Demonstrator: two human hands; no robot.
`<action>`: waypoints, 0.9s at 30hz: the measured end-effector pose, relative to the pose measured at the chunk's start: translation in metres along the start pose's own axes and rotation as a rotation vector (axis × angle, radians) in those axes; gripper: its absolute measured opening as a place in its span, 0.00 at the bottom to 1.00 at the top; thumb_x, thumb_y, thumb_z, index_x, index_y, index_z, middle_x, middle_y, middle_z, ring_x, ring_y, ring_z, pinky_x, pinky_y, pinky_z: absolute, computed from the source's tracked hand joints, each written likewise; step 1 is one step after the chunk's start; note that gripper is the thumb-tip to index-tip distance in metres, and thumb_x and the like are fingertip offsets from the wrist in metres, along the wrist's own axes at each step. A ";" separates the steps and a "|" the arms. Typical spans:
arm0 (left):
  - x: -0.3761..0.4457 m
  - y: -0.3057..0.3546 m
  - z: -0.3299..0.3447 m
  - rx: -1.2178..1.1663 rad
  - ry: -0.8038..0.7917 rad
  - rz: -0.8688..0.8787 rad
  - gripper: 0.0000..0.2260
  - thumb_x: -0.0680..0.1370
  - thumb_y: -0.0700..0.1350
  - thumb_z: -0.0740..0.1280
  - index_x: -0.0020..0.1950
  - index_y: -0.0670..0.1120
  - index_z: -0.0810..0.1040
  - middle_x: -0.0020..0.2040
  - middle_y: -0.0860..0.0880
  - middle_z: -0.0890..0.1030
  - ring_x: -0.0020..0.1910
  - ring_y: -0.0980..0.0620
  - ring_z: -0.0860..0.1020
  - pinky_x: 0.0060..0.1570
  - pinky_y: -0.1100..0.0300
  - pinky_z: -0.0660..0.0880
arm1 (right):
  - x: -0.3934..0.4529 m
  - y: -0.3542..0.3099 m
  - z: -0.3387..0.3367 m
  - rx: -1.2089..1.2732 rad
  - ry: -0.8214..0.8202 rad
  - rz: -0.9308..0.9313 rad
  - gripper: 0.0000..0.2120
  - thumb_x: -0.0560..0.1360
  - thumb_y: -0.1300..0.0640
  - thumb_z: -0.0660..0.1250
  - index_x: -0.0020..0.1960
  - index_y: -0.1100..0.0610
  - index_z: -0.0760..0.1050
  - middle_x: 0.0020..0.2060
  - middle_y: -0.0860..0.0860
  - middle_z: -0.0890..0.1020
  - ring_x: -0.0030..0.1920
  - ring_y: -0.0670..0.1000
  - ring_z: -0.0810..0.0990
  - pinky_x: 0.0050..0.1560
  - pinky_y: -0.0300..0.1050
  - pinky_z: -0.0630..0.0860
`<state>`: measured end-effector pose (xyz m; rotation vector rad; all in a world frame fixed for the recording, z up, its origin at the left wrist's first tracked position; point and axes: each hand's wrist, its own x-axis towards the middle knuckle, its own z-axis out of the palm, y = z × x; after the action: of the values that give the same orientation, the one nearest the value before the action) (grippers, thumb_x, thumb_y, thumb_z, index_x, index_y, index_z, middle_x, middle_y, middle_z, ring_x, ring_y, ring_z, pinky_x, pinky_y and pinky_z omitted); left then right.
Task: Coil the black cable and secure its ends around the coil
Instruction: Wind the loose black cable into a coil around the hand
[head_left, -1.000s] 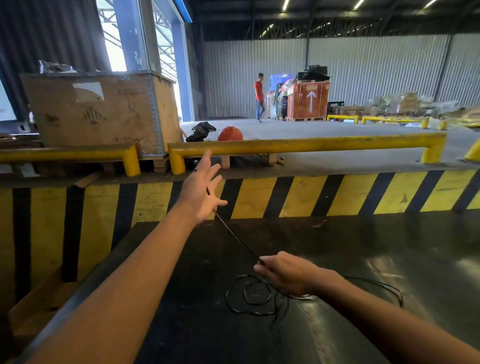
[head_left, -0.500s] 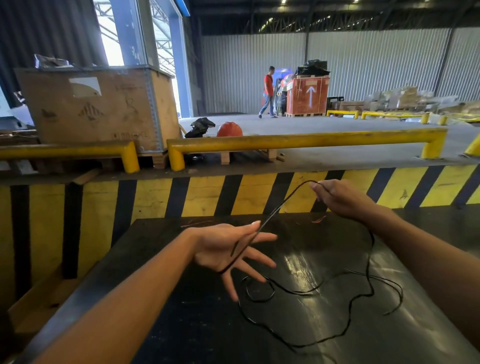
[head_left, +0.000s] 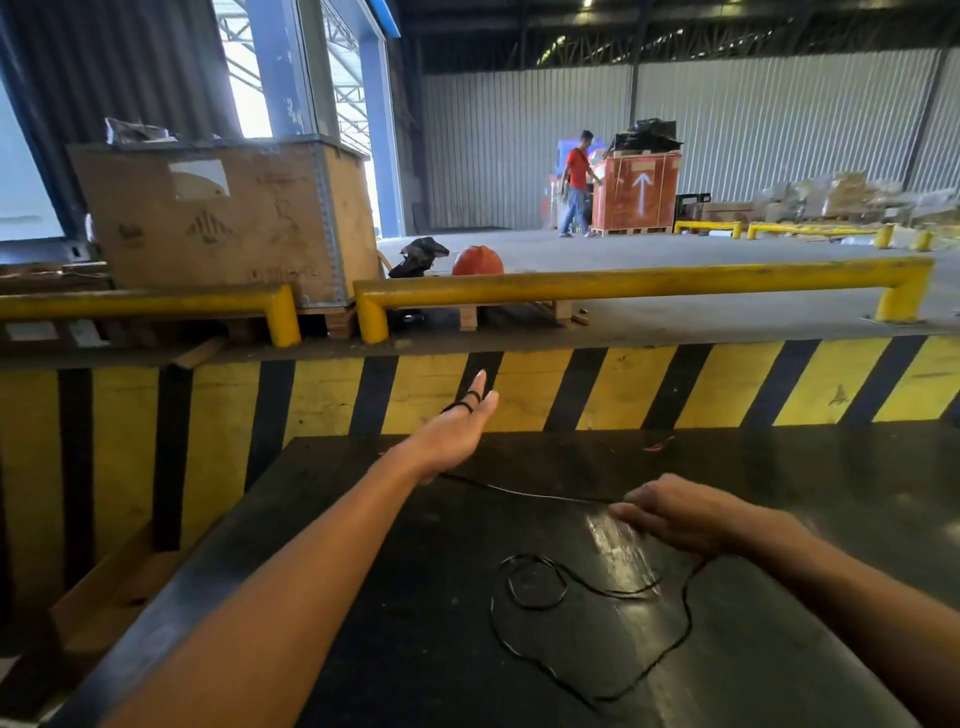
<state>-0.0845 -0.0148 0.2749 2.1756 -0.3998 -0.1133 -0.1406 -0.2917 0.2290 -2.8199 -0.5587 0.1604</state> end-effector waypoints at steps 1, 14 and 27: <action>0.000 -0.013 0.001 0.069 -0.068 -0.079 0.26 0.81 0.59 0.49 0.76 0.60 0.39 0.79 0.47 0.48 0.76 0.43 0.50 0.72 0.40 0.50 | 0.000 0.015 -0.018 -0.009 0.036 0.033 0.18 0.78 0.43 0.55 0.38 0.51 0.75 0.34 0.50 0.77 0.35 0.48 0.77 0.42 0.47 0.77; -0.030 0.061 0.041 -1.010 -0.837 0.127 0.22 0.76 0.65 0.55 0.69 0.66 0.65 0.72 0.48 0.70 0.69 0.40 0.69 0.56 0.29 0.71 | 0.012 -0.018 0.019 0.089 0.259 0.077 0.15 0.80 0.48 0.53 0.43 0.49 0.76 0.40 0.51 0.81 0.41 0.51 0.81 0.46 0.51 0.77; -0.016 -0.015 0.015 0.145 -0.348 -0.293 0.31 0.77 0.67 0.50 0.77 0.55 0.56 0.75 0.45 0.63 0.68 0.43 0.67 0.65 0.38 0.67 | 0.001 -0.011 -0.015 -0.021 0.203 -0.053 0.16 0.79 0.46 0.57 0.36 0.50 0.71 0.31 0.47 0.76 0.32 0.45 0.75 0.38 0.44 0.74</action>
<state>-0.0990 -0.0131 0.2530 2.3496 -0.2866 -0.6495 -0.1411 -0.2850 0.2467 -2.7943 -0.5900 -0.1410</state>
